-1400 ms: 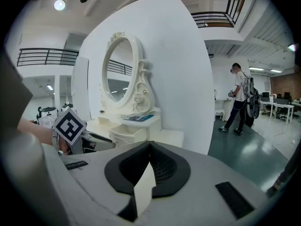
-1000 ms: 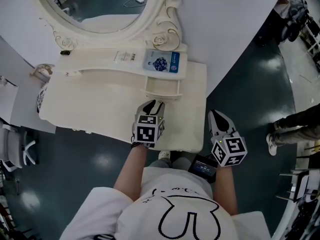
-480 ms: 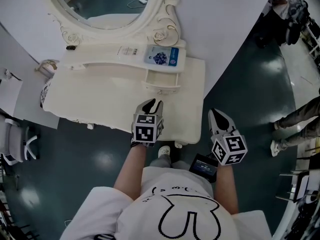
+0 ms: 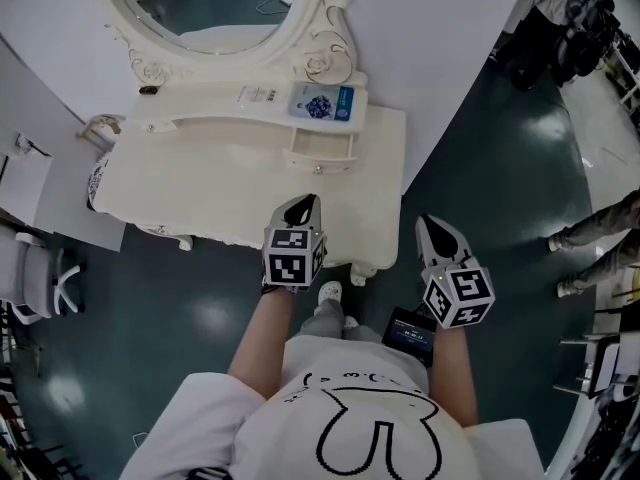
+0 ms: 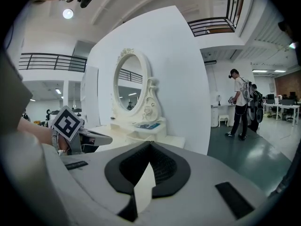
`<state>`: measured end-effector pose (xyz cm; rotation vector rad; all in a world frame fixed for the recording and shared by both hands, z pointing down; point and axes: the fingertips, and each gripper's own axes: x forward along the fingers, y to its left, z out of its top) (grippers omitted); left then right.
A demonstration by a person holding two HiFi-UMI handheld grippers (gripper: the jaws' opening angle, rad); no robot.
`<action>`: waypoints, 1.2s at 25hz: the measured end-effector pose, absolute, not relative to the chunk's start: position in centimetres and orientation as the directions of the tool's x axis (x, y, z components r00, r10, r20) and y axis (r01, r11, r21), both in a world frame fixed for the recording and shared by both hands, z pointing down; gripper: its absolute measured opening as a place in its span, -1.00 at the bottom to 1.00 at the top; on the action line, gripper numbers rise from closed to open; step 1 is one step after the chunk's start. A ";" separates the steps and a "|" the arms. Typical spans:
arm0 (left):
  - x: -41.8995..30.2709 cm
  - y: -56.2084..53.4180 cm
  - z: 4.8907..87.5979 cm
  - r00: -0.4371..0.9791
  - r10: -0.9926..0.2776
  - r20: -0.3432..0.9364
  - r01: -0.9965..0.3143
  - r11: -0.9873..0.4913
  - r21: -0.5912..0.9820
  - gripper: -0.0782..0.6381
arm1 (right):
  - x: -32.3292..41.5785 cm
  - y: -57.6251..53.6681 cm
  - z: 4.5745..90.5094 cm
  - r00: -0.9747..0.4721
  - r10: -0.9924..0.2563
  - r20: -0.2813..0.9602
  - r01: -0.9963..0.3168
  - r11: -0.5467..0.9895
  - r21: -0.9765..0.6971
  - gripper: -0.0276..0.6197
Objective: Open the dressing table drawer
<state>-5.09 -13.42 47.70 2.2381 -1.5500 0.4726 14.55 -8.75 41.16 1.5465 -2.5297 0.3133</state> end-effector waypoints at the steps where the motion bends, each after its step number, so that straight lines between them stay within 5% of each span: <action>1: -5.1 -13.2 47.2 0.338 -0.818 0.465 -0.939 -0.324 0.113 -0.77 | 14.4 -8.6 41.0 -0.455 -0.857 0.242 -0.890 0.445 -0.097 -0.87; 30: -10.4 -19.3 36.1 0.411 -0.885 0.218 -0.910 -0.413 0.039 -0.77 | 7.9 -15.0 33.7 -0.453 -0.887 0.091 -0.890 0.455 0.001 -0.88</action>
